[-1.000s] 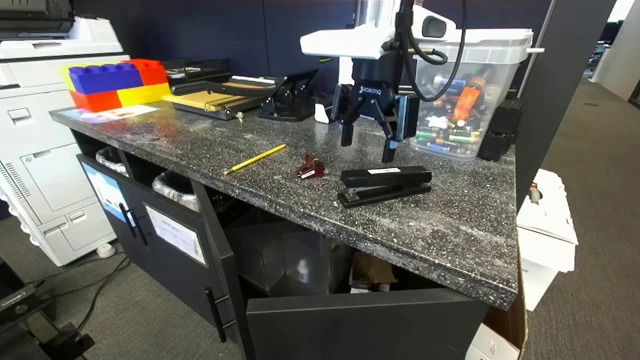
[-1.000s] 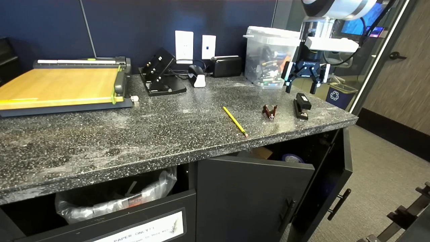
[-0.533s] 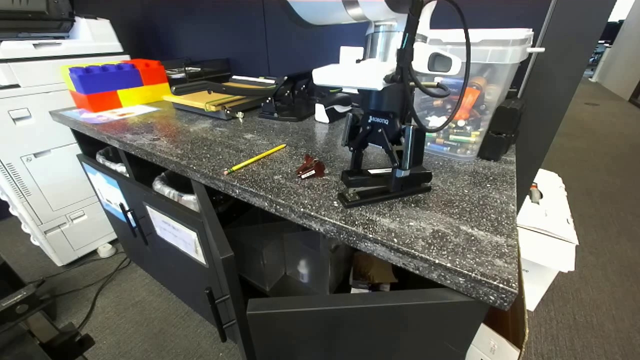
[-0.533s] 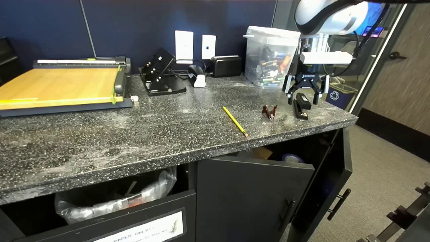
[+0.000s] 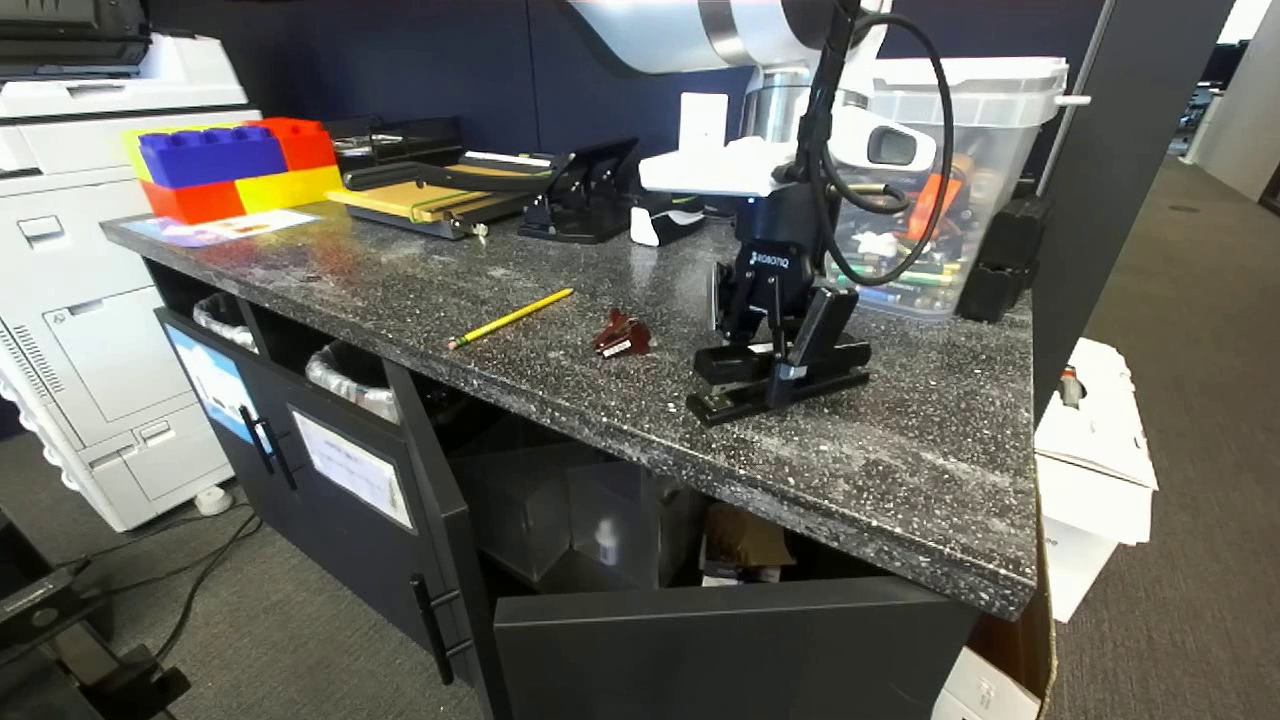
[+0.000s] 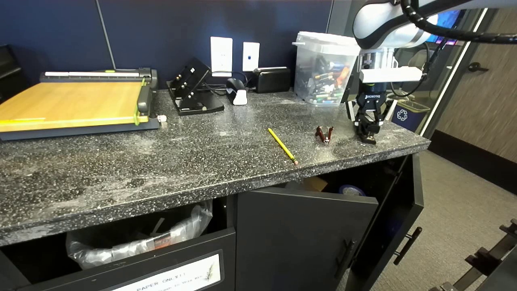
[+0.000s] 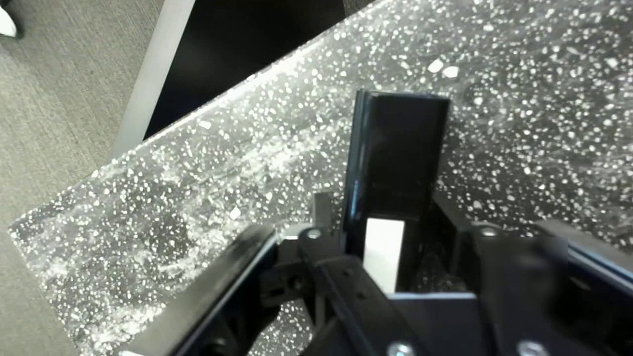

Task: Move the stapler to the right

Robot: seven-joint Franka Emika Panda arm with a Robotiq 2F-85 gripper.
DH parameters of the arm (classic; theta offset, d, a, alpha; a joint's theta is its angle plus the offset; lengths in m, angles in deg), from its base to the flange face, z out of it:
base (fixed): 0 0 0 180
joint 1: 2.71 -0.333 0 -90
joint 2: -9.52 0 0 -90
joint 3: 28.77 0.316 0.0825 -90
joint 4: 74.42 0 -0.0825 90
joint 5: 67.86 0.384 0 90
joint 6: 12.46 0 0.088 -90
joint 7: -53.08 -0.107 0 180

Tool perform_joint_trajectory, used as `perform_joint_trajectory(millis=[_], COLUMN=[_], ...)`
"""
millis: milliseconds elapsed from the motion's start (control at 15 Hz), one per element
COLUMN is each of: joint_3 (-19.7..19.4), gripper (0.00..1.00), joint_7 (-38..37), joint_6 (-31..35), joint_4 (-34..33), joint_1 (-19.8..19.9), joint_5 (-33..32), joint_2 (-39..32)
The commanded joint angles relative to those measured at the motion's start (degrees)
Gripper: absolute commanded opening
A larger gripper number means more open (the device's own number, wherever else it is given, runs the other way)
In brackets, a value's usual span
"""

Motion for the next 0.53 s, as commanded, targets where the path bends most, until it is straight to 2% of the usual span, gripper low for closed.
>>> perform_joint_trajectory(millis=[0,67,267,467], joint_3=[-0.5,-0.83,-2.2,-3.89], gripper=[0.2,0.16,0.16,0.16], joint_7=[-0.17,0.48,4.15,12.51], joint_6=[-1.85,-2.69,-4.39,-6.09], joint_4=[-5.42,-5.85,-7.38,-9.39], joint_1=[0.07,-0.08,-0.13,0.53], joint_5=[-0.64,-1.21,-4.17,-8.54], joint_2=[-2.76,-2.6,-2.3,-1.98])
